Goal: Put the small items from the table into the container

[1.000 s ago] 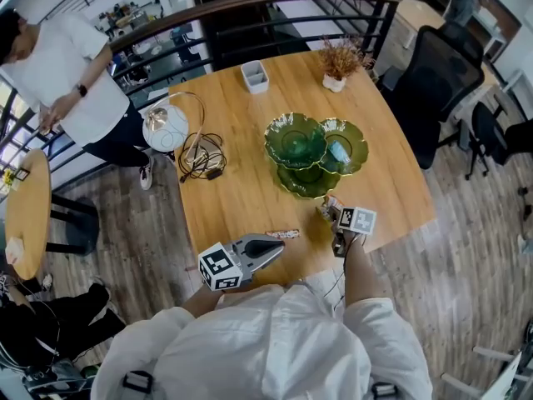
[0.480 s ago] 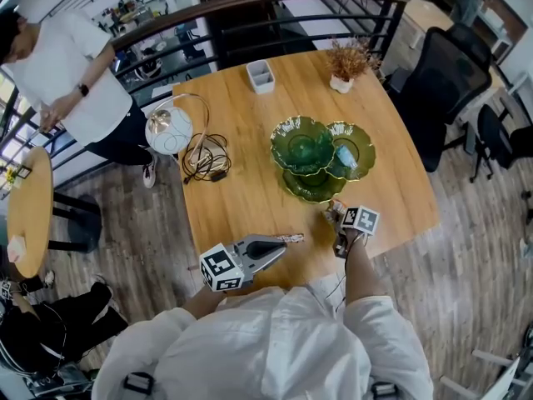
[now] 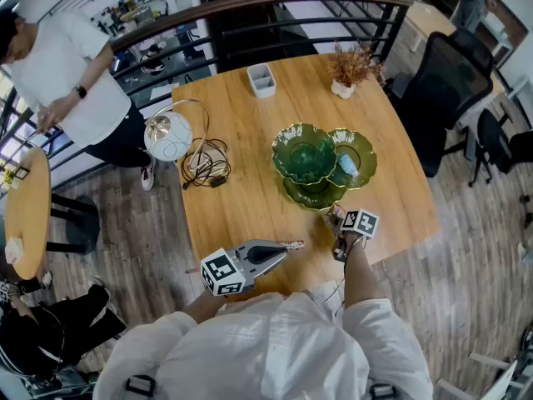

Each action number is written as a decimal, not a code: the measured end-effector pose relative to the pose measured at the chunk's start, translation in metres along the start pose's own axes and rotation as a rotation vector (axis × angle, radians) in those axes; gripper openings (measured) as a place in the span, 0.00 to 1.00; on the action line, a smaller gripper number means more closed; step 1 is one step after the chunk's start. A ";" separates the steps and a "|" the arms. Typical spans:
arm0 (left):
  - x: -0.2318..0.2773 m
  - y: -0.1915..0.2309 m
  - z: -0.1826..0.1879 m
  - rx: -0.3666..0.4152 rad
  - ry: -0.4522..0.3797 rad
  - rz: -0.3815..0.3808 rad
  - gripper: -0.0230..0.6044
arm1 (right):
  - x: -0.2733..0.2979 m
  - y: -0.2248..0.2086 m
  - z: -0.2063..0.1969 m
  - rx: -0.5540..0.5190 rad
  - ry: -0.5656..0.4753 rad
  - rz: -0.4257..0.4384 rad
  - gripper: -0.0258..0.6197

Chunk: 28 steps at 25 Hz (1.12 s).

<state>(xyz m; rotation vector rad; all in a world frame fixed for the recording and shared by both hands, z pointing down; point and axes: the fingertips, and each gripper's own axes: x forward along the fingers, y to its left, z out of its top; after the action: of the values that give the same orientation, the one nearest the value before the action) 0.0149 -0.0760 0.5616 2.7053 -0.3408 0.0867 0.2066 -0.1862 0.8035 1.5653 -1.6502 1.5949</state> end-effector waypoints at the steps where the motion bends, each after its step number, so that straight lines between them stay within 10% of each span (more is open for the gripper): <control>1: 0.000 0.001 0.001 -0.002 -0.002 -0.001 0.05 | 0.000 0.000 0.000 0.006 0.002 0.008 0.34; 11: 0.003 0.004 0.003 -0.002 -0.004 -0.004 0.05 | -0.007 -0.001 -0.001 0.015 -0.031 0.047 0.15; 28: 0.012 -0.011 0.005 0.026 0.002 -0.036 0.05 | -0.042 -0.006 0.012 0.054 -0.144 0.127 0.14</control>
<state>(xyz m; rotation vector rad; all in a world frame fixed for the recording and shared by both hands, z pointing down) 0.0294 -0.0711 0.5543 2.7361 -0.2918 0.0841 0.2302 -0.1759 0.7677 1.6671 -1.8294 1.6364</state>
